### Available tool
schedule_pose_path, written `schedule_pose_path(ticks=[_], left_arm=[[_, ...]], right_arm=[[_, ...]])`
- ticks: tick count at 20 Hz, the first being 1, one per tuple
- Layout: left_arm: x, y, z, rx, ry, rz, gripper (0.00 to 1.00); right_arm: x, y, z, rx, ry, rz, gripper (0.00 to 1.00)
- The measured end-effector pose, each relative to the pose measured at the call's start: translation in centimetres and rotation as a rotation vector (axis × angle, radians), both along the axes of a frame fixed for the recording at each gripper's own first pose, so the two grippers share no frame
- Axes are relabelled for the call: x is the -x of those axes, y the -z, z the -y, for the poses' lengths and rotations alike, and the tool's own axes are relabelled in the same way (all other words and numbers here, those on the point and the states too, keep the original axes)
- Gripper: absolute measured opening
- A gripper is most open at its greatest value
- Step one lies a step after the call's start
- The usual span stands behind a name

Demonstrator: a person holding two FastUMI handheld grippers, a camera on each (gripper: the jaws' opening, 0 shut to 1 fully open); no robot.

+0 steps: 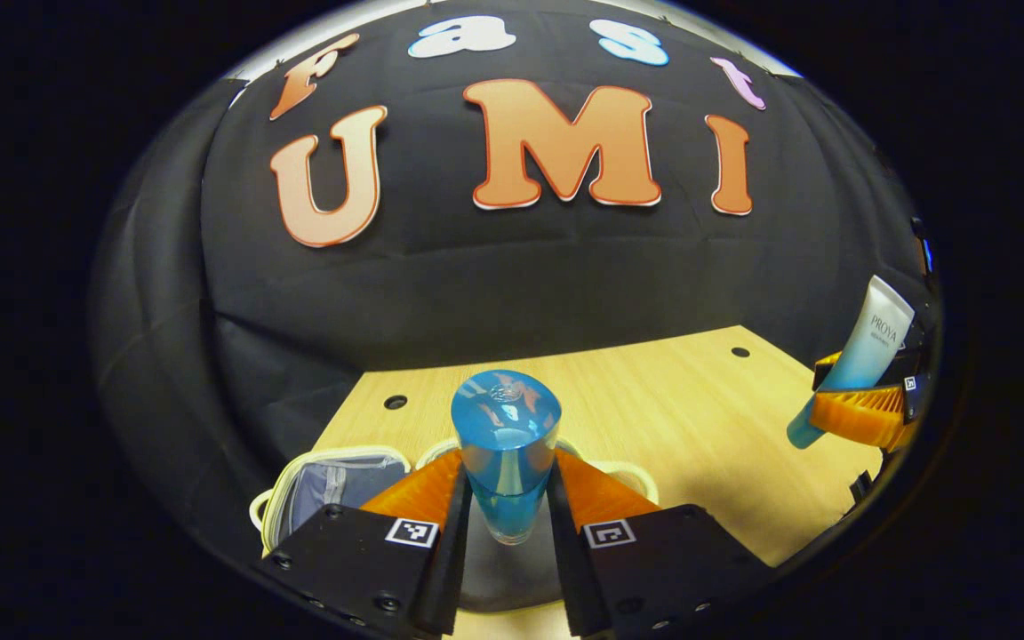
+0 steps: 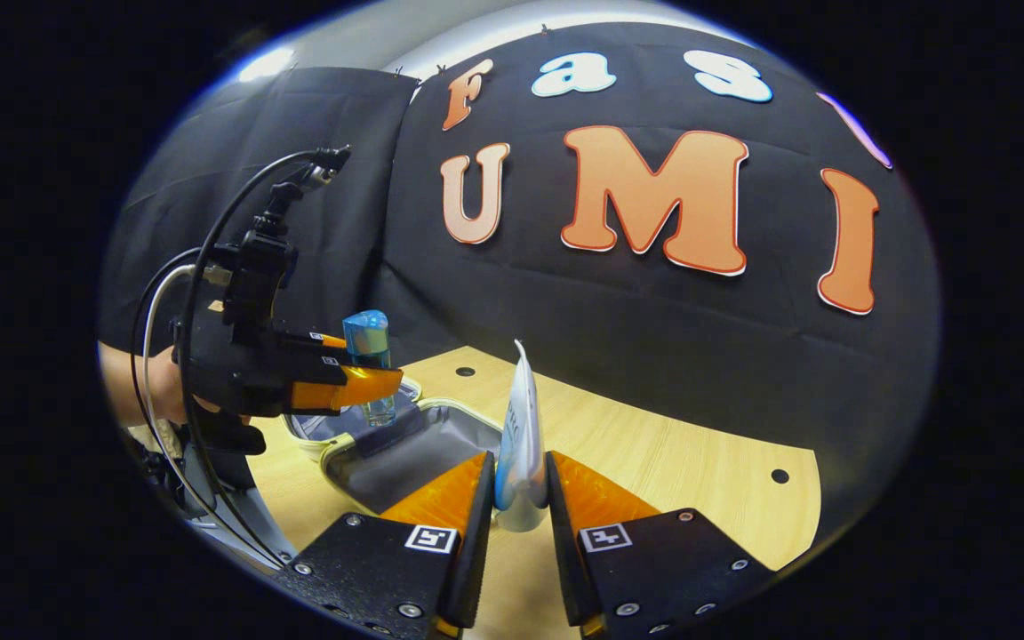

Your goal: First open the suitcase, pack the skin care products into it, and then close the suitcase.

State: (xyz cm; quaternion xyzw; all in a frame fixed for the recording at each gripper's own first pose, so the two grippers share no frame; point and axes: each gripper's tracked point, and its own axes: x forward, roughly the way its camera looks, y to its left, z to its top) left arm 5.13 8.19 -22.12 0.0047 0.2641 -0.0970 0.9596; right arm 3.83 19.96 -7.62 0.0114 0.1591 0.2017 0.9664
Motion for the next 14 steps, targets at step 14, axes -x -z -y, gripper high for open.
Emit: schedule_pose_path(ticks=[14], left_arm=[[0.9,14.5,-1.9,0.108,0.114,-0.434,0.45]], right_arm=[[-1.8,3.1,-6.4,-0.043,0.074,-0.138,0.36]])
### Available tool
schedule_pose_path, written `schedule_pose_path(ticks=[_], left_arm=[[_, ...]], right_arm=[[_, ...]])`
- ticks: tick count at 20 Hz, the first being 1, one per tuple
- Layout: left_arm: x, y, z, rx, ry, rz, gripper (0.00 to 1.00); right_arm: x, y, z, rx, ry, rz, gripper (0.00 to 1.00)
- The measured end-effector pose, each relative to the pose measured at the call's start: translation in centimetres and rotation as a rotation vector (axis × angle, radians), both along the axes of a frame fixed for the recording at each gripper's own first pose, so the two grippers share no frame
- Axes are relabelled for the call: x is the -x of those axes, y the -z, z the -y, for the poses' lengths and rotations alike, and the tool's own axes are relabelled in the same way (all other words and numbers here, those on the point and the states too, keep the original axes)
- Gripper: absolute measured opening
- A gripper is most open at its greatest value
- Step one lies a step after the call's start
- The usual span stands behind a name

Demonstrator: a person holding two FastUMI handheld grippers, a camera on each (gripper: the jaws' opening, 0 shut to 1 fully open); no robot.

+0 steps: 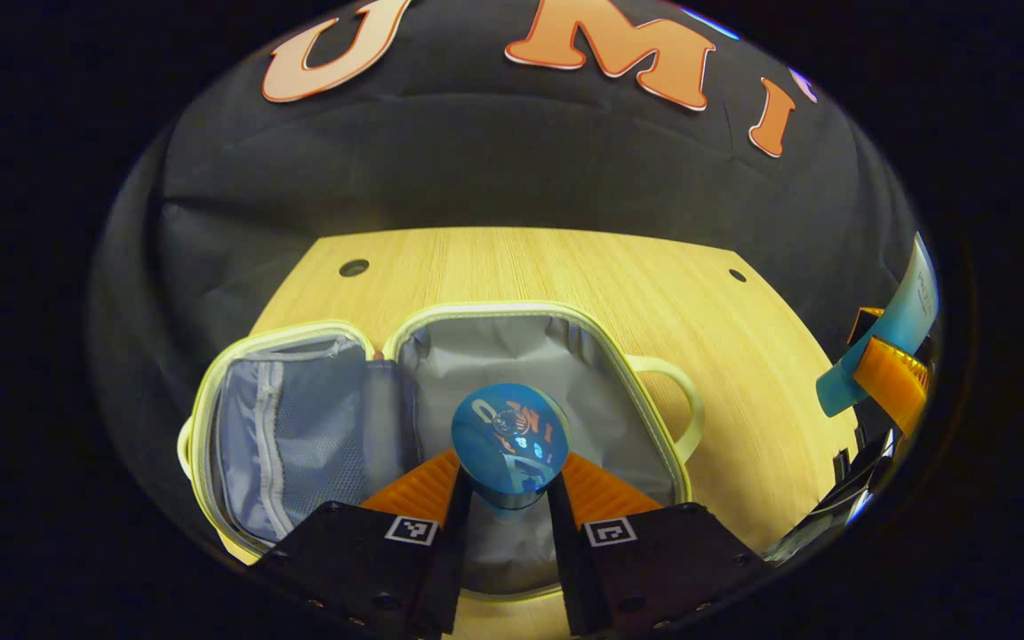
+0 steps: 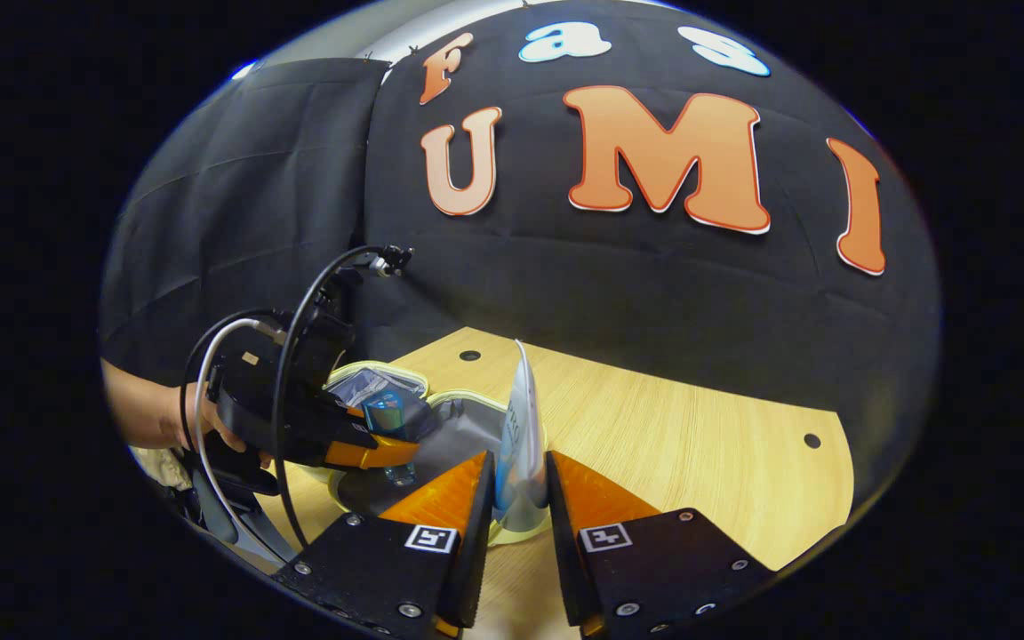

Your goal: First open the suitcase, pack the skin care products into it, and then close the suitcase.

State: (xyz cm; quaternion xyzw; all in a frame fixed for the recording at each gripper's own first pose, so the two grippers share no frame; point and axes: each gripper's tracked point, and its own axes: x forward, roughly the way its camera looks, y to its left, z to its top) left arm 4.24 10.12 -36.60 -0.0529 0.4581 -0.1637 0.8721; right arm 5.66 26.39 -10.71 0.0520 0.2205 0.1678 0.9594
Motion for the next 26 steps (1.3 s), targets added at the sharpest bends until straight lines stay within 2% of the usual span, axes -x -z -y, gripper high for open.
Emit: schedule_pose_path(ticks=[6,7,8,11,15,20,24,26], left_arm=[[0.1,3.4,-0.2,-0.015,0.018,-0.128,0.45],[0.1,4.1,0.0,-0.014,0.025,-0.151,0.45],[-0.1,4.2,0.2,-0.014,0.027,-0.160,0.45],[-1.5,4.8,0.5,-0.027,0.041,-0.135,0.46],[-3.3,5.7,1.0,-0.044,0.015,-0.119,0.45],[-3.4,7.8,0.5,-0.068,-0.043,-0.163,0.45],[-3.1,7.7,-0.1,-0.050,-0.047,-0.152,0.46],[-3.2,7.0,-1.0,-0.040,-0.067,-0.114,0.56]], right_arm=[[0.3,2.7,-1.7,-0.009,0.024,-0.079,0.36],[0.4,3.0,-1.9,-0.010,0.029,-0.089,0.31],[0.5,3.2,-2.1,-0.015,0.032,-0.096,0.36],[0.5,3.7,-2.5,-0.025,0.041,-0.117,0.36],[0.5,4.6,-2.9,-0.045,0.055,-0.149,0.36],[0.2,6.0,-3.6,-0.030,0.049,-0.188,0.36],[0.2,7.3,-4.5,-0.039,0.029,-0.224,0.36],[0.1,8.1,-5.3,-0.051,0.013,-0.250,0.36]])
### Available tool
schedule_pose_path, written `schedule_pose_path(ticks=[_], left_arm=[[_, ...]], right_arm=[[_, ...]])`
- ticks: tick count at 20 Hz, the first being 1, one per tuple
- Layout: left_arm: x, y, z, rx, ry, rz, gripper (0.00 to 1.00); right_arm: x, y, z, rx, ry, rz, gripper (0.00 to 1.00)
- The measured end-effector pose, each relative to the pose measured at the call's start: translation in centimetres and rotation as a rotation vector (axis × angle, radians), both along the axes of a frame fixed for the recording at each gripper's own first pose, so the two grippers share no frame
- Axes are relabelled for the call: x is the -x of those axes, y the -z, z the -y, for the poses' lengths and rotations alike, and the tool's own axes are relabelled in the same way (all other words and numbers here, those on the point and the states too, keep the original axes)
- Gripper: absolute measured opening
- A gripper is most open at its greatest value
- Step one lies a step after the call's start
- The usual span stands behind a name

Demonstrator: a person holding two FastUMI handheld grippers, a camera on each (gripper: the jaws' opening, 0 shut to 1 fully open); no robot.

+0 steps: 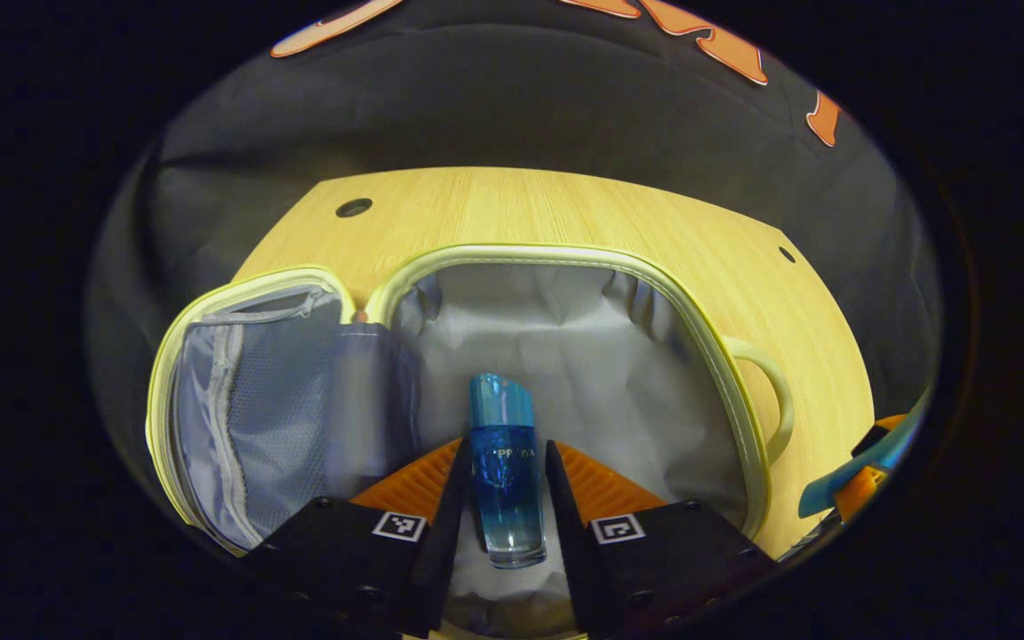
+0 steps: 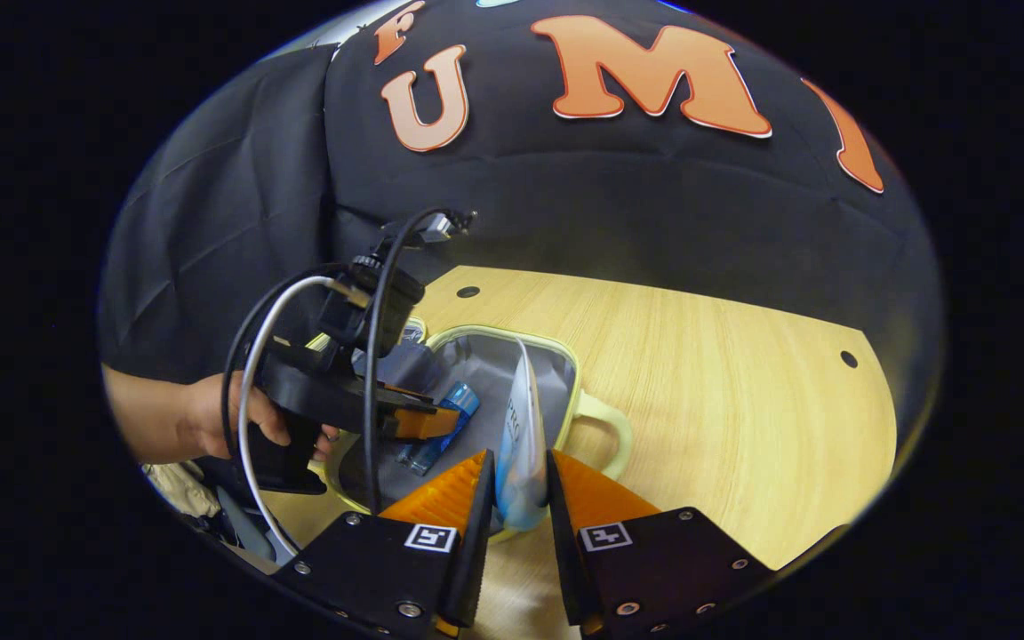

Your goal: First open the suitcase, pack the skin care products into it, and then close the suitcase.

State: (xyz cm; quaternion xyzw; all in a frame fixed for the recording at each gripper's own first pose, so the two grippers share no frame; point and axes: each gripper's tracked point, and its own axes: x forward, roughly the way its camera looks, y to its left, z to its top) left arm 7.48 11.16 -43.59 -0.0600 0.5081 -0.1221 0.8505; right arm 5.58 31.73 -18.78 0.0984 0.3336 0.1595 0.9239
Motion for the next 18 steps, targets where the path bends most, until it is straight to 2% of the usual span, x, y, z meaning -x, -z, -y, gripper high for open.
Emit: schedule_pose_path(ticks=[1,2,3,4,6,8,12,14,18], left_arm=[[0.4,-0.6,-0.1,0.021,-0.008,0.013,0.55],[0.6,-1.4,-0.2,0.040,-0.011,0.036,0.57],[1.0,-2.3,-0.6,0.049,-0.016,0.058,0.61],[1.2,-3.3,-1.1,0.053,-0.024,0.088,0.70],[1.7,-5.3,-2.4,0.064,-0.043,0.146,0.77],[2.0,-8.1,-4.1,0.078,-0.073,0.208,0.79],[1.9,-11.4,-9.2,0.091,-0.176,0.292,0.86],[2.1,-12.0,-12.1,0.076,-0.226,0.299,0.90],[3.9,-12.6,-18.7,0.011,-0.345,0.279,0.91]], right_arm=[[-0.1,0.5,-0.4,-0.002,-0.008,-0.020,0.36],[-0.1,0.7,-0.7,-0.008,-0.018,-0.030,0.32],[0.0,1.0,-0.9,-0.011,-0.028,-0.036,0.37],[0.1,1.2,-1.1,-0.015,-0.038,-0.046,0.37],[0.3,1.7,-1.6,-0.029,-0.059,-0.083,0.37],[0.6,1.8,-1.6,-0.035,-0.074,-0.111,0.37],[1.4,2.2,-1.5,-0.030,-0.085,-0.194,0.37],[1.8,2.5,-1.4,-0.021,-0.077,-0.241,0.37],[2.6,3.0,-1.5,-0.028,-0.063,-0.337,0.37]])
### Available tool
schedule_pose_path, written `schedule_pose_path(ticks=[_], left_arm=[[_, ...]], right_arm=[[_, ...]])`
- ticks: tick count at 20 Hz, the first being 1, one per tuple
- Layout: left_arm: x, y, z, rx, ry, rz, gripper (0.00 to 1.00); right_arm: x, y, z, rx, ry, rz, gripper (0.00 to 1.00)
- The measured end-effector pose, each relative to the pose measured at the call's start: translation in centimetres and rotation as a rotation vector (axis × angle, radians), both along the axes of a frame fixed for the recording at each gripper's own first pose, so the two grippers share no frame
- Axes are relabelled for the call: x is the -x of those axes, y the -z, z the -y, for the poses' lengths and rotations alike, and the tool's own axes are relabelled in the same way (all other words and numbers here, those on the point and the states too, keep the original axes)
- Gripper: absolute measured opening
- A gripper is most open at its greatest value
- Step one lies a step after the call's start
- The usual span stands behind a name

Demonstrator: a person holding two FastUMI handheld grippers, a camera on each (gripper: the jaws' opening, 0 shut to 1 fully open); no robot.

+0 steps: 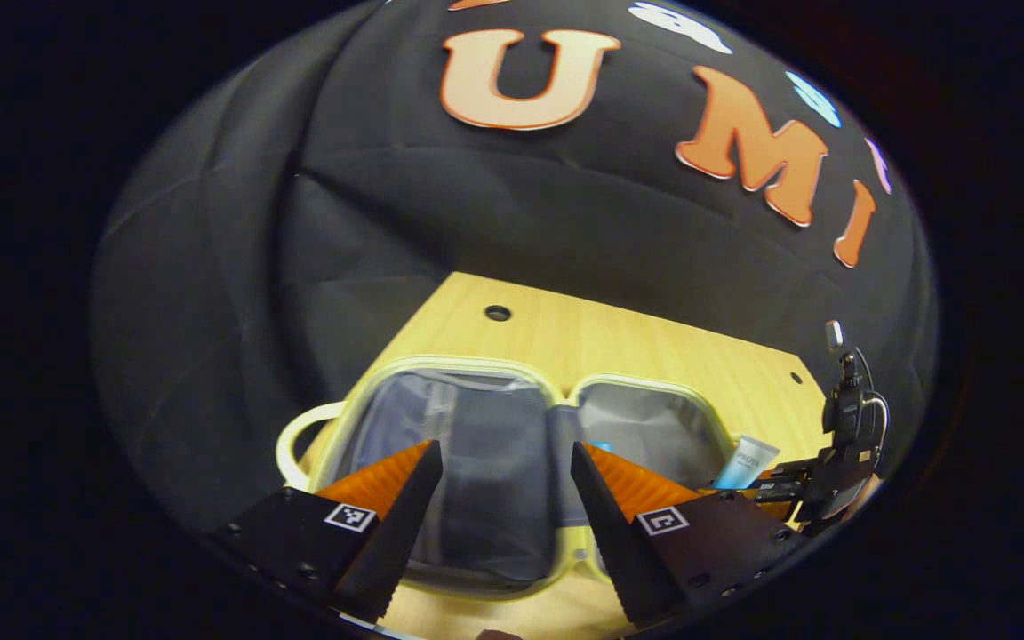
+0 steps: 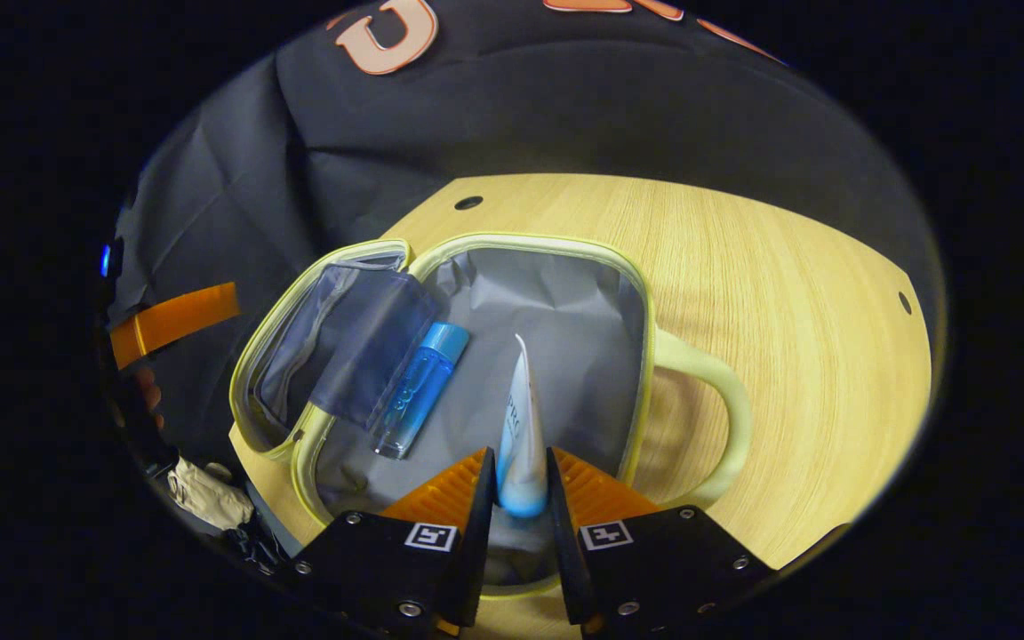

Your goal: First open the suitcase, pack the skin care products into it, and then close the suitcase.

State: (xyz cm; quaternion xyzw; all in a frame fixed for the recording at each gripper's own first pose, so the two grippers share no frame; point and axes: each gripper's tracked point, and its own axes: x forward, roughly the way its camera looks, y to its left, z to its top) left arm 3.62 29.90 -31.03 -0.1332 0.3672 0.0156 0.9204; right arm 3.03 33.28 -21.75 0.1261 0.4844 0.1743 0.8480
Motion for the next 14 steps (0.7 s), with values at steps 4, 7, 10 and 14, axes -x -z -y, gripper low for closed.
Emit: schedule_pose_path(ticks=[4,7,10,14], left_arm=[[2.4,-0.5,-6.1,0.002,-0.108,-0.045,0.91],[3.3,0.1,-9.8,0.002,-0.169,-0.072,0.91],[3.2,1.8,-11.8,-0.001,-0.217,-0.091,0.91],[3.3,3.0,-14.7,0.018,-0.282,-0.102,0.91]], right_arm=[[1.1,0.4,0.4,0.036,-0.016,-0.086,0.37],[1.4,0.5,0.6,0.040,0.014,-0.151,0.37],[1.4,-0.3,0.2,0.000,0.044,-0.174,0.39],[1.4,-1.6,0.4,-0.043,0.065,-0.145,0.51]])
